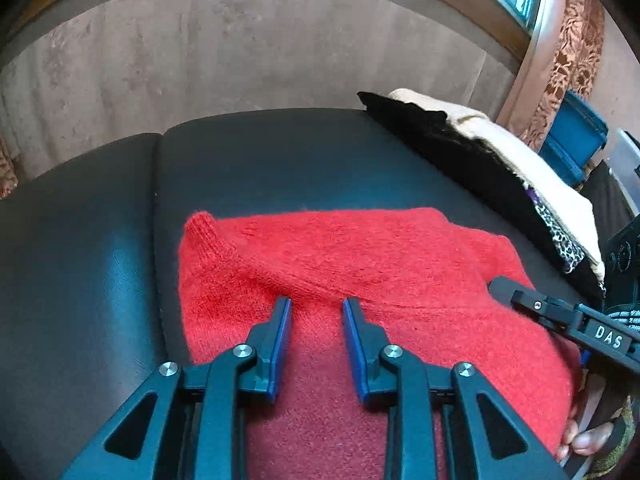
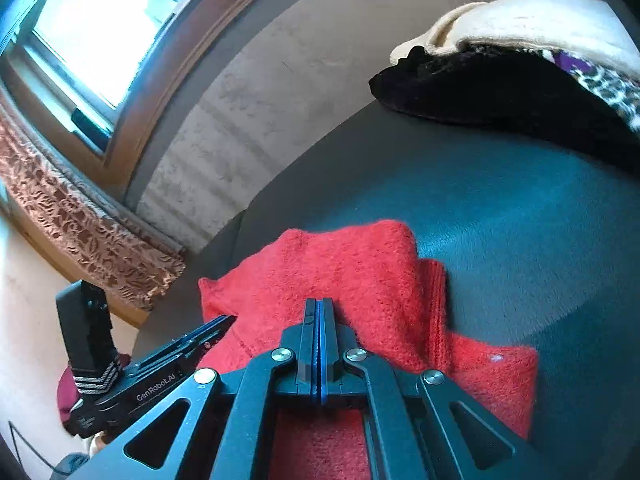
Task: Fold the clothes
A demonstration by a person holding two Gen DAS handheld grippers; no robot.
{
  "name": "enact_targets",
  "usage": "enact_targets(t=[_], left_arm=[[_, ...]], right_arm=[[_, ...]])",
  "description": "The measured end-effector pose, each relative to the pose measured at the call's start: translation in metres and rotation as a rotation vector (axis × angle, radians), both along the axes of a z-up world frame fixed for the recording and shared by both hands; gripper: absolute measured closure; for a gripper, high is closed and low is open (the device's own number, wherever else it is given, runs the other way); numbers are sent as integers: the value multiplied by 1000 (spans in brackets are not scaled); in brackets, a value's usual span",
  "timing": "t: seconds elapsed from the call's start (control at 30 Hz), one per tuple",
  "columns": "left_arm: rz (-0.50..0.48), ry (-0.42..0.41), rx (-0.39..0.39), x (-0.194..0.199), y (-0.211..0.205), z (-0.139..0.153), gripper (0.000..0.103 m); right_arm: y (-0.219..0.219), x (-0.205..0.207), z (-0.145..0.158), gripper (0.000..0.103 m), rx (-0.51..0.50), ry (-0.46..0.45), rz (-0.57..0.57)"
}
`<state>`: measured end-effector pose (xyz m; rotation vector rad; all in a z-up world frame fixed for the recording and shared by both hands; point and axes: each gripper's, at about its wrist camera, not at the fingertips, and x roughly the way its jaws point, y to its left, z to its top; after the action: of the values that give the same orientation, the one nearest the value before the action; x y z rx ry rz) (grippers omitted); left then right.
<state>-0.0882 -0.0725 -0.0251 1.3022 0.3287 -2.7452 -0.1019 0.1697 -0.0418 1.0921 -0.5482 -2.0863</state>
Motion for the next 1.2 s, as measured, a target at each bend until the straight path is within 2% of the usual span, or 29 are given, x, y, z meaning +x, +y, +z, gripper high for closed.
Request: enact_targets(t=[0.03, 0.13, 0.2, 0.33, 0.37, 0.4, 0.47, 0.57, 0.67, 0.73, 0.77, 0.83, 0.87, 0.9, 0.93, 0.97, 1.0, 1.1, 1.2], left_arm=[[2, -11, -5, -1, -1, 4, 76], [23, 50, 17, 38, -8, 28, 76], [-48, 128, 55, 74, -2, 44, 75], [-164, 180, 12, 115, 29, 52, 74], [-189, 162, -11, 115, 39, 47, 74], [-194, 116, -70, 115, 50, 35, 73], [-151, 149, -91, 124, 57, 16, 73], [-86, 169, -82, 132, 62, 10, 73], [-52, 174, -120, 132, 70, 11, 73], [-38, 185, -48, 136, 63, 20, 73], [-28, 200, 17, 142, 53, 26, 73], [-5, 232, 152, 153, 30, 37, 70], [1, 238, 196, 159, 15, 45, 61], [17, 244, 256, 163, 1, 48, 54], [34, 251, 317, 166, -13, 51, 53], [59, 256, 384, 167, -31, 51, 53], [79, 256, 433, 167, -42, 50, 53], [109, 235, 564, 158, -68, 40, 53], [111, 210, 593, 142, -75, 28, 52]], right_arm=[[-2, -2, 0, 103, 3, -3, 0], [3, -1, -2, 103, -33, -15, 8], [5, -3, -4, 103, -62, -30, 13], [7, -3, -6, 103, -88, -47, 28], [8, -3, -5, 103, -92, -51, 36], [8, -1, -5, 103, -95, -54, 48], [10, 3, -4, 103, -93, -53, 76], [17, 17, -1, 103, -54, 25, 115], [18, 16, -2, 103, -52, 17, 113], [18, 18, 0, 103, -48, 11, 110], [20, 18, 0, 103, -58, -1, 111], [29, 15, 2, 95, -112, -76, 116], [38, 15, 7, 86, -130, -96, 115], [49, 18, 14, 59, -144, -85, 111], [59, 21, 22, 40, -147, -65, 108], [71, 25, 31, 0, -137, -34, 104], [81, 27, 37, 0, -129, -13, 103], [101, 26, 38, 0, -94, -34, 148], [103, 26, 26, 0, -73, -80, 214]])
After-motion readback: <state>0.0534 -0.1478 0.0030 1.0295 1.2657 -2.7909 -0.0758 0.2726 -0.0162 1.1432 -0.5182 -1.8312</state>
